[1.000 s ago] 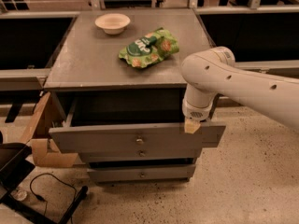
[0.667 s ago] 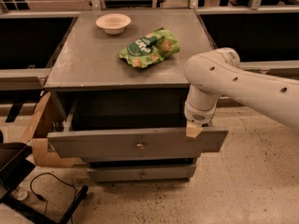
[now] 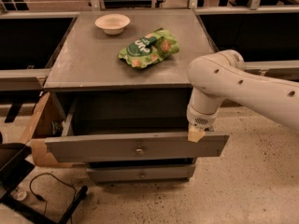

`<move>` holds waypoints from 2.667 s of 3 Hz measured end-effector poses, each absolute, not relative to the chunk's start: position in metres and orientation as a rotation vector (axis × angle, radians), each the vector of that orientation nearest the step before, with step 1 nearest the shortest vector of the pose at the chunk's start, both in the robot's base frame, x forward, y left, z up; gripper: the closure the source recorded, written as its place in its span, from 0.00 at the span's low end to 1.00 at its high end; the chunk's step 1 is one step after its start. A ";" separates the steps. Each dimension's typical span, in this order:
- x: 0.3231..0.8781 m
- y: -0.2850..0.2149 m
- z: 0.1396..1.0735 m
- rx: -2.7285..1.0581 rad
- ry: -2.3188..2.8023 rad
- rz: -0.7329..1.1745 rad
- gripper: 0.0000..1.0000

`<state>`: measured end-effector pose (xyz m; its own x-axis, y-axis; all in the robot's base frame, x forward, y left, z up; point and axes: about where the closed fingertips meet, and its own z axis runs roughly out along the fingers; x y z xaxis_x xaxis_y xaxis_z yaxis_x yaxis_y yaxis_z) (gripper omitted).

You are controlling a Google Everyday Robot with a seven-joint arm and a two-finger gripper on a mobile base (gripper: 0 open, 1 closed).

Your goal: Open top drawer

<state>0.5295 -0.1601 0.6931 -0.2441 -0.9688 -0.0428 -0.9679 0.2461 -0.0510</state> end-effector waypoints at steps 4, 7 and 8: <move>0.483 -0.177 0.701 -1.898 2.468 0.047 1.00; 0.479 -0.179 0.702 -1.894 2.474 0.055 0.37; 0.479 -0.179 0.702 -1.894 2.474 0.055 0.14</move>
Offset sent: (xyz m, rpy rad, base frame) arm -0.3074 -0.1785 0.0328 0.0602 0.2928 -0.2475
